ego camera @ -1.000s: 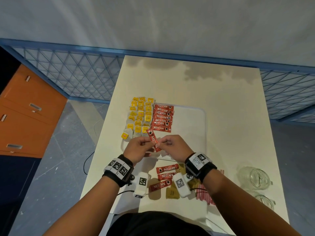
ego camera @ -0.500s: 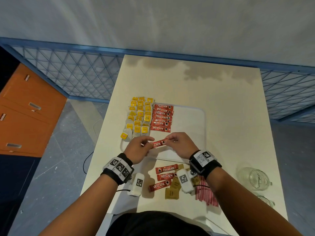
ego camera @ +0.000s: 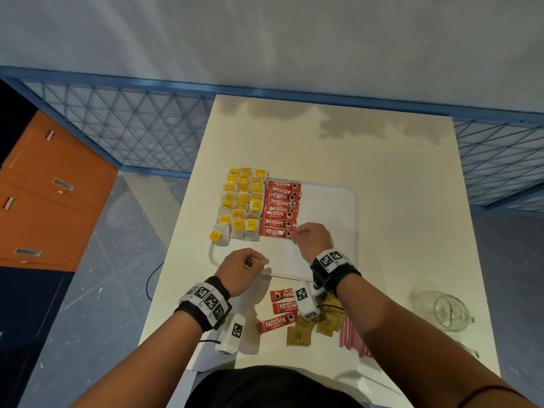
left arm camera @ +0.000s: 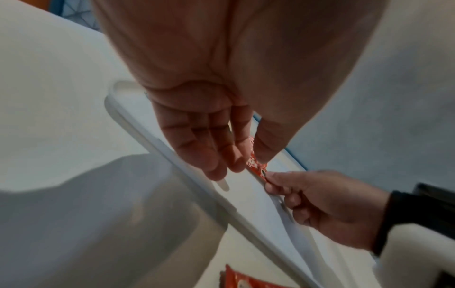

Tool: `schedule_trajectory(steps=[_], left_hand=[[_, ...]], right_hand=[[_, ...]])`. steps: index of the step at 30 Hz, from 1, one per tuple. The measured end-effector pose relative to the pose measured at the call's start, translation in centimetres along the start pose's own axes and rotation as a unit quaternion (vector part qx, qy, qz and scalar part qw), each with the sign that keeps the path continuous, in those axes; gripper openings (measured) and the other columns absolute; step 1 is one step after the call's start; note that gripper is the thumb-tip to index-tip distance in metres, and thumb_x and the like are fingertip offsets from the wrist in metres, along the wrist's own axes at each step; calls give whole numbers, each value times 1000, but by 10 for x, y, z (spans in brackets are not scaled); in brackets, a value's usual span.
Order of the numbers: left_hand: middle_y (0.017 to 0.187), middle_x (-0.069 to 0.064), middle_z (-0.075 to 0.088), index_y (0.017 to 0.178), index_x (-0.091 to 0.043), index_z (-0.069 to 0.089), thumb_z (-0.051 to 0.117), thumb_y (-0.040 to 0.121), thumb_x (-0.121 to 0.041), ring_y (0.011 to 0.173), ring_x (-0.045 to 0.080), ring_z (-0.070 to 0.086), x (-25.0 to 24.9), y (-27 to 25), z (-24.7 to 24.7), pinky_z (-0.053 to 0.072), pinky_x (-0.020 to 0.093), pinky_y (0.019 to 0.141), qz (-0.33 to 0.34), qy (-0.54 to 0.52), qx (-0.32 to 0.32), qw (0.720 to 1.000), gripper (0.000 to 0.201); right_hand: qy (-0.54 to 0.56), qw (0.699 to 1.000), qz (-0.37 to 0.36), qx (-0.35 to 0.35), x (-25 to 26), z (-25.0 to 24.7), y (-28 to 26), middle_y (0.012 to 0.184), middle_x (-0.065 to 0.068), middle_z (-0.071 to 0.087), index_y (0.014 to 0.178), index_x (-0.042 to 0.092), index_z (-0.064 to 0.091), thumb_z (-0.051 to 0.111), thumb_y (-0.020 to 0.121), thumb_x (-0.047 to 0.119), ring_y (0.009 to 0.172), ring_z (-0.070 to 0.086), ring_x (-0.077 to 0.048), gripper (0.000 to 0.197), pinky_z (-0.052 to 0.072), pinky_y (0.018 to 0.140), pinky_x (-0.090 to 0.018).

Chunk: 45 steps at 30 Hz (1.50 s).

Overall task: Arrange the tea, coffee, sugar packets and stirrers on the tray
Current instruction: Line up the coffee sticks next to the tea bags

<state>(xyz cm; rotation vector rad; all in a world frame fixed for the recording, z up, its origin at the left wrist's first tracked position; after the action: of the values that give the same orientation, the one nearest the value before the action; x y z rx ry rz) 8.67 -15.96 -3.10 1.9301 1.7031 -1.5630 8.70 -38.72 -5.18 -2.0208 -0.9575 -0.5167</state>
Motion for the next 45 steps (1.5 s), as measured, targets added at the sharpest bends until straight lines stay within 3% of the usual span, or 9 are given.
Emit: schedule_trajectory(steps=[4, 8, 14, 19, 23, 29, 37, 41, 45], left_hand=[[77, -18, 64, 102, -21, 73, 59, 94, -22, 71, 1, 60, 4, -7, 6, 44, 21, 69, 8, 37, 17, 999, 16], [79, -13, 65, 105, -23, 72, 59, 95, -23, 72, 3, 59, 11, -11, 9, 41, 17, 65, 7, 72, 29, 997, 16], [86, -5, 69, 105, -28, 70, 59, 94, -25, 80, 9, 63, 18, -16, 16, 49, 24, 76, 12, 101, 58, 993, 17], [92, -7, 67, 110, -26, 69, 59, 95, -27, 83, 7, 60, 16, -23, 21, 47, 19, 78, 32, 134, 85, 987, 18], [96, -12, 66, 110, -28, 66, 59, 91, -34, 88, 10, 61, 11, -29, 29, 51, 26, 82, 45, 173, 100, 979, 21], [124, -7, 55, 133, -27, 54, 67, 80, -58, 111, 14, 56, -9, -45, 52, 48, 33, 96, 120, 337, 150, 922, 62], [136, 1, 45, 142, -25, 36, 77, 69, -64, 116, 22, 48, -12, -50, 82, 45, 38, 101, 174, 429, 136, 876, 92], [136, 3, 46, 140, -21, 40, 76, 76, -51, 117, 24, 48, -15, -50, 89, 44, 38, 100, 173, 424, 117, 881, 80], [125, 2, 52, 132, -23, 49, 62, 88, -41, 109, 23, 53, -23, -50, 90, 48, 36, 93, 171, 392, 105, 898, 49]], right_hand=[[-22, 1000, 1, -5, 5, 1, 1, 96, 9, 75, 79, 35, 67, 70, 90, 40, 88, 69, -16, 12, 58, 86, -35], [-49, 999, 0, -7, 8, 0, 0, 97, 7, 76, 83, 31, 72, 69, 91, 40, 88, 70, -18, 12, 59, 86, -37], [-86, 996, 1, -7, 12, 0, 1, 91, 7, 77, 79, 25, 78, 69, 91, 41, 79, 70, -17, 22, 61, 78, -35], [-89, 996, -14, 6, 19, -1, -5, 79, 3, 75, 82, 18, 79, 66, 91, 51, 71, 69, -18, 36, 61, 73, -37], [-62, 993, -86, 46, 31, -8, -31, 103, 7, 75, 108, 23, 75, 65, 93, 46, 91, 68, -12, 29, 57, 85, -34], [-229, 936, -221, 152, 31, -5, -96, 107, 16, 68, 123, 31, 67, 62, 96, 48, 97, 61, -5, 32, 51, 92, -30], [-388, 865, -251, 192, -15, 19, -121, 123, 6, 53, 130, 24, 58, 66, 91, 52, 91, 64, -19, 49, 55, 79, -33], [-413, 854, -259, 182, -24, 29, -125, 123, 1, 49, 131, 19, 52, 68, 89, 49, 86, 64, -23, 53, 56, 74, -36], [-416, 855, -259, 171, -29, 36, -128, 118, -1, 50, 121, 17, 58, 67, 92, 41, 79, 62, -24, 38, 48, 65, -32]])
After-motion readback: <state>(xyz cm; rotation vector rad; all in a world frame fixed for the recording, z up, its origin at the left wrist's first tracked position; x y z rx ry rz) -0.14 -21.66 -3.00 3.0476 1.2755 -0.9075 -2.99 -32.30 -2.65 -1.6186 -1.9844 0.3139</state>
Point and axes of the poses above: each hand's wrist, its own y-axis towards the middle knuckle, its own z-axis out of the palm, x = y × z, the point moved 8 cm from there along y, towards the middle knuckle
